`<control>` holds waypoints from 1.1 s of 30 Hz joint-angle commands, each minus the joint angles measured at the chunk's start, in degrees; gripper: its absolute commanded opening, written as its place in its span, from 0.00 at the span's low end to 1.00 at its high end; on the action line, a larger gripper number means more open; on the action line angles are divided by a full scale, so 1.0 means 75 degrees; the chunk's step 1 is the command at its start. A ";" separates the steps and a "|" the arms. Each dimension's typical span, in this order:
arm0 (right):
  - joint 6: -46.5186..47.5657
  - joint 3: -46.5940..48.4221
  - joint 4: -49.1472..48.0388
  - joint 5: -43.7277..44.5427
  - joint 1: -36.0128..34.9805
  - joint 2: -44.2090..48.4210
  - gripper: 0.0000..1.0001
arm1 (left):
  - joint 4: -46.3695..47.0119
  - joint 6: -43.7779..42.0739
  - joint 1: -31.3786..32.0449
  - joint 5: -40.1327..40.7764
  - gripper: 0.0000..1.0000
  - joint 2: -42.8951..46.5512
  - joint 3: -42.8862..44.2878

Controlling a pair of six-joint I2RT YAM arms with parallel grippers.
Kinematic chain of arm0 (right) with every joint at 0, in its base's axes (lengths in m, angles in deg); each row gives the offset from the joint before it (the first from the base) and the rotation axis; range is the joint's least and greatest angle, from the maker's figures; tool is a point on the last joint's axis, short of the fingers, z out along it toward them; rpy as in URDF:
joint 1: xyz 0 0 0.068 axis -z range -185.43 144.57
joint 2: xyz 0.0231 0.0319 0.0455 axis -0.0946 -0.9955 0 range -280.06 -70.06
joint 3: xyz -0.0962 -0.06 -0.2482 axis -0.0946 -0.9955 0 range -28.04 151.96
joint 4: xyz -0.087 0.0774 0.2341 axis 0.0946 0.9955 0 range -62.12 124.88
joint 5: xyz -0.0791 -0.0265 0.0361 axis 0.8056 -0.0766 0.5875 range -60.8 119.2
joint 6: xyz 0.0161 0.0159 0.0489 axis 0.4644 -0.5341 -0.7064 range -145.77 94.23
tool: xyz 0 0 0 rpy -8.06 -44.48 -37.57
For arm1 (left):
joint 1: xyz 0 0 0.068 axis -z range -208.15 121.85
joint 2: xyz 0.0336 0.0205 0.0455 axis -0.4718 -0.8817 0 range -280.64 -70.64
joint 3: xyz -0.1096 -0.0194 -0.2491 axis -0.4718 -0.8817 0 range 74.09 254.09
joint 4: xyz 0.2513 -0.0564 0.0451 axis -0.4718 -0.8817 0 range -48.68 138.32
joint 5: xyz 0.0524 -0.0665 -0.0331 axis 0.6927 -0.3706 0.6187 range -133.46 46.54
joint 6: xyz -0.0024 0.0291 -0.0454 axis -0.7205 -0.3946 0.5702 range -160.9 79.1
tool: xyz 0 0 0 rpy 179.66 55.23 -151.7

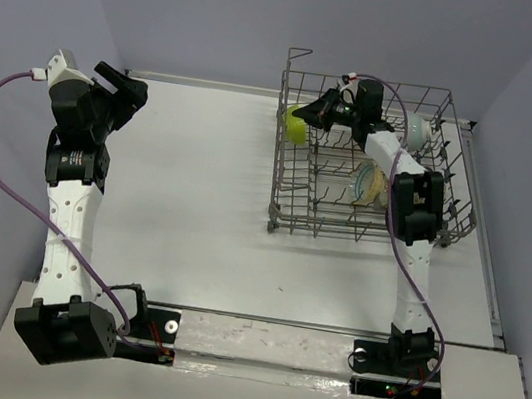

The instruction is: Load the bowls into the dish rack

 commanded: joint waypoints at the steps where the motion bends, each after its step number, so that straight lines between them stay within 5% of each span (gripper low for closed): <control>1: 0.0406 0.0106 0.0345 0.0135 0.0018 0.0213 0.01 | 0.0288 -0.0009 -0.0061 -0.0140 0.86 0.0207 -0.0001; 14: 0.1917 0.0317 0.2186 0.1563 0.0018 0.0342 0.11 | 0.0300 -0.0009 -0.0061 -0.0163 0.86 0.0183 -0.0013; 33: 0.2610 -0.0280 0.2620 0.2760 0.0158 0.0892 0.22 | 0.0323 -0.0009 -0.0061 -0.0164 0.86 0.0160 -0.0036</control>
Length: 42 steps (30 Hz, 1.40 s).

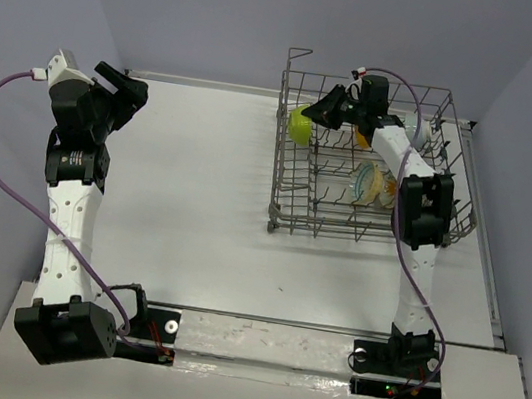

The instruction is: Load the bowls into the dish rack

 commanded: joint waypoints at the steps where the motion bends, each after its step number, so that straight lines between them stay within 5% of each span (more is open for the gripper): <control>1: 0.0532 -0.0333 0.0656 0.0677 0.0231 0.0275 0.24 | 0.0320 -0.0009 -0.0061 -0.0128 0.87 0.0160 -0.0036; 42: 0.1587 -0.0334 0.1301 0.1404 0.0232 0.0345 0.34 | 0.0391 0.0049 -0.0061 -0.0211 0.86 0.0125 -0.0118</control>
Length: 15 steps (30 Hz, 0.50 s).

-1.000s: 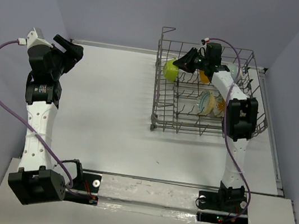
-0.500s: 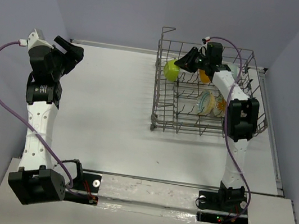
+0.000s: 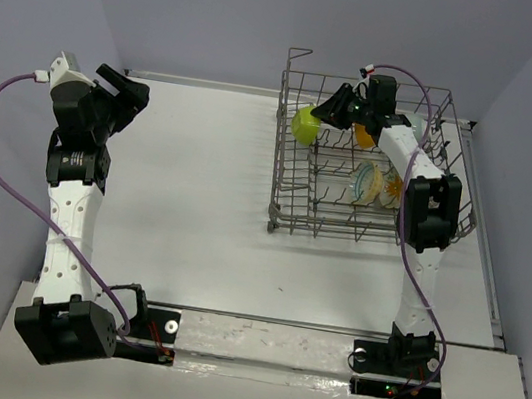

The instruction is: Load the bowls into the dish rack

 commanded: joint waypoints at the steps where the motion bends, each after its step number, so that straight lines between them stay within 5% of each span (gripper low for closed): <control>1: 0.0486 0.0016 0.0960 0.0640 0.0068 -0.0083 0.34 | 0.0399 0.0017 -0.0061 -0.0135 0.86 0.0125 -0.0002; 15: 0.0813 0.0251 0.1311 0.1062 0.0068 -0.0118 0.37 | 0.0400 0.0029 -0.0061 -0.0146 0.86 0.0102 0.0033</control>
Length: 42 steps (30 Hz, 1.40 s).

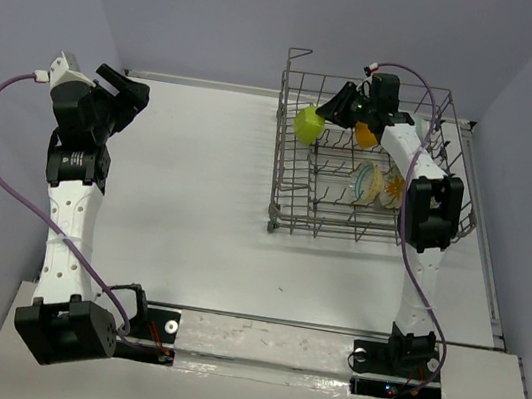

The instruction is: Load the bowls into the dish rack

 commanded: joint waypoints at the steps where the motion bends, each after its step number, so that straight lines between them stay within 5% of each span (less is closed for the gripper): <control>1: 0.0549 0.0073 0.0988 0.0715 0.0025 -0.0118 0.37 | 0.0397 0.0026 -0.0061 -0.0146 0.86 0.0101 0.0033; 20: 0.0724 0.0331 0.1024 0.0528 0.0025 0.0022 0.38 | 0.0455 0.0038 -0.0049 -0.0193 0.87 0.0078 -0.0013; 32: 0.0795 0.0811 0.1071 0.0692 0.0025 0.0491 0.50 | 0.0479 0.0026 -0.0049 -0.0217 0.86 0.0148 -0.0049; 39: 0.0853 0.1280 0.1012 0.0528 0.0025 0.1006 0.67 | 0.0514 0.0026 -0.0049 -0.0299 0.86 0.0183 -0.0084; 42: 0.0912 0.1187 0.0825 0.0353 0.0025 0.1486 0.90 | 0.0537 -0.0009 -0.0037 -0.0427 0.87 0.0183 -0.0072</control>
